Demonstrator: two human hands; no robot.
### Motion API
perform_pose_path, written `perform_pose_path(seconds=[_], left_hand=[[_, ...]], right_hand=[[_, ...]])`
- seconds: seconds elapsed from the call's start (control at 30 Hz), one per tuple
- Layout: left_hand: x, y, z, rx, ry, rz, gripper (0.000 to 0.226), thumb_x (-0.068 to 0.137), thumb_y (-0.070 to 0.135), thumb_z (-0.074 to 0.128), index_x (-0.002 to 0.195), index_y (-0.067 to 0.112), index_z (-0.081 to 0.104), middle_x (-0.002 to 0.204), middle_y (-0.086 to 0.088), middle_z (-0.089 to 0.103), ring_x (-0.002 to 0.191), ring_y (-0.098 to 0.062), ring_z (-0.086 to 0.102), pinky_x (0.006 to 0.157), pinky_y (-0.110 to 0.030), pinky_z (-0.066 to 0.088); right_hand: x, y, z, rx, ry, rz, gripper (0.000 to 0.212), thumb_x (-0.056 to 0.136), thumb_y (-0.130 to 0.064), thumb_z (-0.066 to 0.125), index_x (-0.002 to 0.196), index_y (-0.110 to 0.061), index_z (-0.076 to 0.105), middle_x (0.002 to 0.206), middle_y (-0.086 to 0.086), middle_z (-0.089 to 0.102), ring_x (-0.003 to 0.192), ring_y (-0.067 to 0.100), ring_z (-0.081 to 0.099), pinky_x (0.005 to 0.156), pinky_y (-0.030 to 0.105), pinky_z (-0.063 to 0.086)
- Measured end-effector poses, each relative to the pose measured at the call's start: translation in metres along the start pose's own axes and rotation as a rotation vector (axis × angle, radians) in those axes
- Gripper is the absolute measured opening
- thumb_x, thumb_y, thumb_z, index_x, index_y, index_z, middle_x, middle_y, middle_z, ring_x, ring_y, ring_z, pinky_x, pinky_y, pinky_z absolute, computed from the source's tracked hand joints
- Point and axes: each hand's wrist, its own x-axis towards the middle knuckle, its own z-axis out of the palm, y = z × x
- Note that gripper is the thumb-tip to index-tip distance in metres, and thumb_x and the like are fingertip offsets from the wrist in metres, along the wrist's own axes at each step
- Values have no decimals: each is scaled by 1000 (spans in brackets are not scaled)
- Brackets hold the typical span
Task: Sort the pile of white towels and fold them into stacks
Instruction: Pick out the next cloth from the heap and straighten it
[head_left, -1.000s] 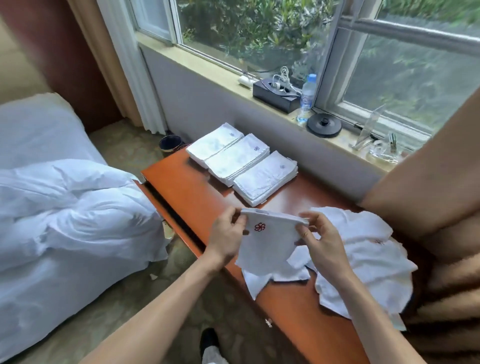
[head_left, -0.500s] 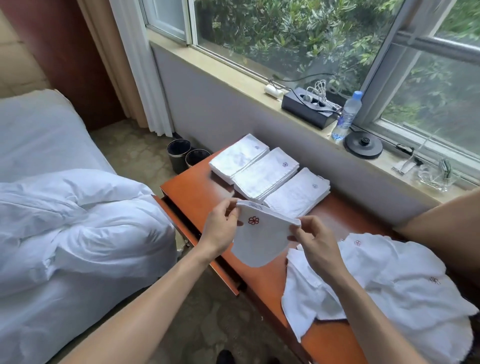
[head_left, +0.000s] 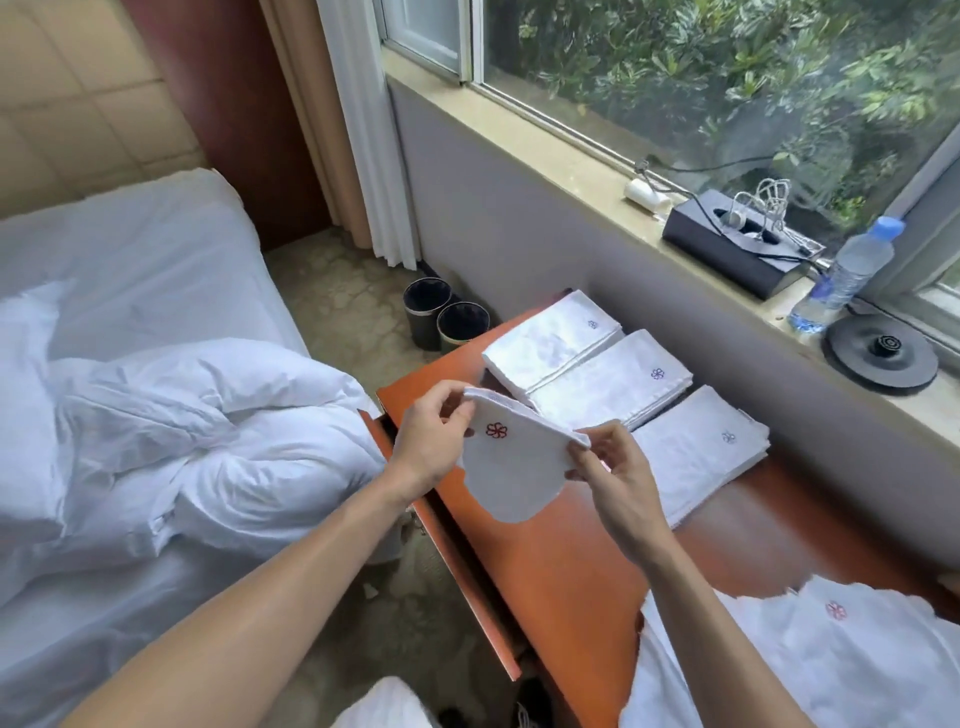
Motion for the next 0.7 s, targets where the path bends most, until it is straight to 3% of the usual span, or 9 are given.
perform_pose_path(seconds=[0.1, 0.23, 0.4, 0.57, 0.7], left_hand=[[16, -10, -12, 19, -11, -40, 34, 101, 17, 59, 93, 48, 69, 92, 16, 73, 88, -9, 70, 76, -28, 61], [74, -19, -47, -10, -41, -17, 23, 101, 14, 60, 98, 34, 70, 91, 15, 74, 87, -6, 70, 79, -24, 58], [154, -54, -99, -56, -140, -16, 24, 100, 11, 63, 100, 34, 70, 95, 12, 75, 92, -9, 70, 81, -27, 59], [228, -79, -131, -30, -231, -17, 23, 99, 18, 65, 95, 41, 69, 89, 14, 73, 81, -10, 70, 74, -31, 60], [251, -84, -126, -48, -316, -22, 25, 101, 17, 62, 97, 40, 69, 91, 13, 72, 87, -4, 66, 79, -27, 57]], right_hand=[[19, 2, 13, -32, -7, 20, 16, 102, -15, 64, 87, -17, 61, 95, 15, 68, 85, 36, 65, 70, 47, 59], [69, -3, 58, -26, 66, 39, 17, 103, -23, 64, 87, -26, 61, 88, 13, 65, 67, 24, 61, 56, 32, 50], [121, 1, 138, -4, 154, 53, 7, 104, -25, 62, 99, -19, 64, 99, 6, 68, 91, 31, 66, 86, 50, 61], [155, -13, 186, -4, 248, 82, 8, 104, -25, 63, 101, -18, 64, 95, -1, 65, 89, 19, 62, 88, 54, 59], [163, -22, 192, -67, 319, 86, 8, 104, -24, 63, 101, -17, 65, 97, 0, 70, 91, 17, 67, 82, 45, 59]])
